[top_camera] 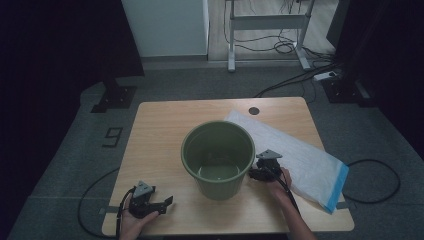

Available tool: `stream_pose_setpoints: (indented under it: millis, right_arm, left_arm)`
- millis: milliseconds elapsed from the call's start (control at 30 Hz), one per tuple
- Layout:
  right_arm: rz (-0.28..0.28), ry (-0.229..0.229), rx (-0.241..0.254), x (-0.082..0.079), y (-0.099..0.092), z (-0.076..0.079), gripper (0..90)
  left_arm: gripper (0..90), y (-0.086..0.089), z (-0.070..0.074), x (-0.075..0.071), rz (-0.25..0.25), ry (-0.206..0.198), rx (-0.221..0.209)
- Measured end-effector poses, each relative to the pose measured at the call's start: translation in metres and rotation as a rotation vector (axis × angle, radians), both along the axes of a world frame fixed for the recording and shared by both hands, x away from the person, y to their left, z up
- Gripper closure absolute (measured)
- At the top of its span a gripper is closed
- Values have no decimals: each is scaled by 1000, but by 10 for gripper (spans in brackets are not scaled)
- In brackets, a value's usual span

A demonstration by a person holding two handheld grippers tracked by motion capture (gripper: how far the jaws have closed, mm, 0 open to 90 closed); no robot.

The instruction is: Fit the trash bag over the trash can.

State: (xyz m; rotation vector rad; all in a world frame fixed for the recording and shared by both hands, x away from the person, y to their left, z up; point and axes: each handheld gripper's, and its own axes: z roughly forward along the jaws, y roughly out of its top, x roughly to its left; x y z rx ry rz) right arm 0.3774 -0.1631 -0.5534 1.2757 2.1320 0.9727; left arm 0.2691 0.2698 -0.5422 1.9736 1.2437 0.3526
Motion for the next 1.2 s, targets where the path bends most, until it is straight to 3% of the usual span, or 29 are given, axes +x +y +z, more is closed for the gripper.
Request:
stream_pose_setpoints:
  millis: [100,200,267,333,367,500,600,700,767,800,867,967,1000,1033,1200]
  right_arm:
    - [7,15,30,1,-3,0,454]
    - [11,12,29,2,-6,1,714]
    - [9,5,-1,3,-7,3,883]
    - [18,-15,-45,3,-9,3,891]
    - [25,-28,-34,2,-11,4,891]
    - [-26,-80,202,-2,-33,24,891]
    - [-44,-133,312,-8,-51,50,891]
    - [-42,-156,311,-12,-56,58,891]
    - [-49,-178,349,-15,-62,66,892]
    - [-67,-212,380,-18,-67,76,892]
    - [-72,-229,397,-19,-70,82,892]
    - [-103,-295,434,-24,-77,103,892]
    - [-106,-344,463,-29,-81,120,892]
    - [-106,-344,463,-29,-81,120,892]
    - [-78,-459,506,-45,-86,165,893]
  left_arm:
    - [134,3,4,0,13,-1,-32]
    - [134,4,4,-1,11,-2,-22]
    - [135,4,2,-1,12,0,-10]
    - [135,4,1,-1,17,1,8]
    - [135,5,1,-1,15,1,15]
    - [138,6,1,0,23,1,8]
    - [138,6,1,0,22,0,11]
    - [138,6,1,0,25,-2,10]
    - [139,6,1,0,28,-3,9]
    - [139,7,1,0,30,-3,10]
    - [139,7,0,-1,34,-2,9]
    - [139,7,0,-2,34,-1,10]
    - [139,6,0,-2,34,0,11]
    - [139,6,-1,-1,31,5,12]
    - [143,6,0,0,24,15,-7]
